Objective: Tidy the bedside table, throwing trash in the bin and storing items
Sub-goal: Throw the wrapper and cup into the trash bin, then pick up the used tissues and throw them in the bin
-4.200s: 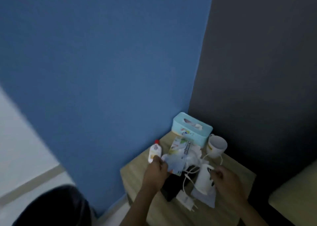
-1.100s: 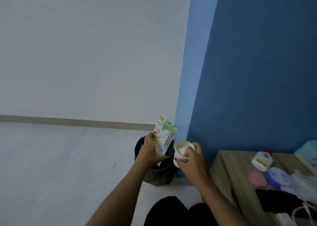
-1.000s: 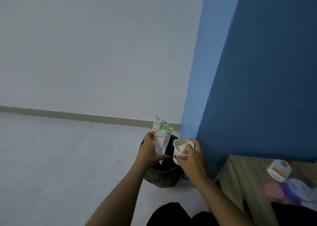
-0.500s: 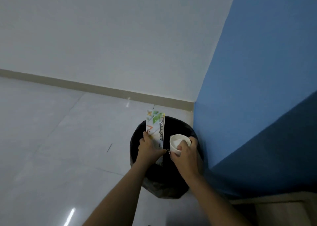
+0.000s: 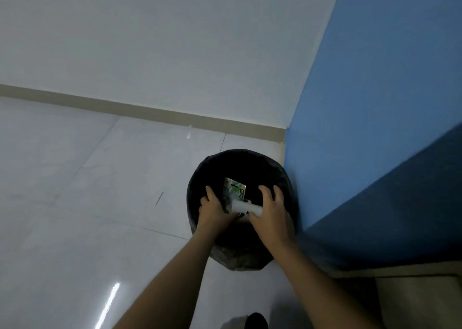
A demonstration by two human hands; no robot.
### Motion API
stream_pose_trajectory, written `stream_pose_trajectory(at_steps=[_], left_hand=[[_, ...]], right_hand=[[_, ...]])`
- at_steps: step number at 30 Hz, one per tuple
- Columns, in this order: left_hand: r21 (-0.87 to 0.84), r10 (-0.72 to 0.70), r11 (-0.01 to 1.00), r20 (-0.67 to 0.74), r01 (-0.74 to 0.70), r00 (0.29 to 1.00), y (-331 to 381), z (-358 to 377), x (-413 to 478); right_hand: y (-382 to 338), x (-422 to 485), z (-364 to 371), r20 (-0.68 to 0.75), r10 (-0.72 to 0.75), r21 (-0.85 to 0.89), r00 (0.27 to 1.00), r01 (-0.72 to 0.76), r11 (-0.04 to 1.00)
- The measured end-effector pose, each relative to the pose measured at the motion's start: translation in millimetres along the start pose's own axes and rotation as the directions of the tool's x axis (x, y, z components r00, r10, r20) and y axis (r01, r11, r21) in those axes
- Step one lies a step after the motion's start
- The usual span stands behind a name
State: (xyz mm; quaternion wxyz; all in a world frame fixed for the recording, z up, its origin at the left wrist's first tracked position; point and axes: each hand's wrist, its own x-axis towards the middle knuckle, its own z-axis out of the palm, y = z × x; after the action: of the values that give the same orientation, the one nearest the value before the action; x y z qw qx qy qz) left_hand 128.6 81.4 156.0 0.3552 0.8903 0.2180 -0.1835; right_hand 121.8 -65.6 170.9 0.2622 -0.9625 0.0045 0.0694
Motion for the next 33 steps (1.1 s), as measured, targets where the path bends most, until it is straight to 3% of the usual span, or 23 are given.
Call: stream_pose_trajectory(at_steps=[6,10,14,17,23,28,33], left_hand=[[0.102,0.125,0.987,-0.029,-0.122,0.992,27.7,-39.3,-59.8],[0.275,0.352,0.896,0.036,-0.348,0.935,54.8,-51.4,-112.1],[0.316,0.575,0.766,0.055,-0.560,0.817,111.8,-36.8,-182.3],[0.254,0.708,0.656,0.119,-0.711,0.696,165.8,-0.5,-241.3],[0.136,0.834,0.468,0.257,-0.873,0.488,227.8,84.6,-310.8],[0.230,0.815,0.422,0.326,-0.877,0.478,242.0,134.5,-322.8],[0.337,0.776,0.428,0.339,-0.839,0.532,236.0,157.2,-300.7]], right_hand=[[-14.6,-65.8,-71.0,0.021,-0.078,-0.015,0.997,0.078,0.997],[-9.4,-130.8,-124.7,0.036,-0.041,0.008,0.999,0.041,0.999],[12.5,-200.9,-182.1,-0.060,0.040,0.079,0.997,-0.036,0.996],[47.2,-256.1,-233.5,-0.211,0.112,0.115,0.971,-0.089,0.989],[128.1,-326.2,-313.8,-0.485,0.317,0.186,0.815,-0.258,0.948],[206.5,-345.7,-344.4,-0.536,0.456,0.195,0.711,-0.422,0.886],[263.1,-333.7,-345.6,-0.500,0.557,0.242,0.663,-0.511,0.825]])
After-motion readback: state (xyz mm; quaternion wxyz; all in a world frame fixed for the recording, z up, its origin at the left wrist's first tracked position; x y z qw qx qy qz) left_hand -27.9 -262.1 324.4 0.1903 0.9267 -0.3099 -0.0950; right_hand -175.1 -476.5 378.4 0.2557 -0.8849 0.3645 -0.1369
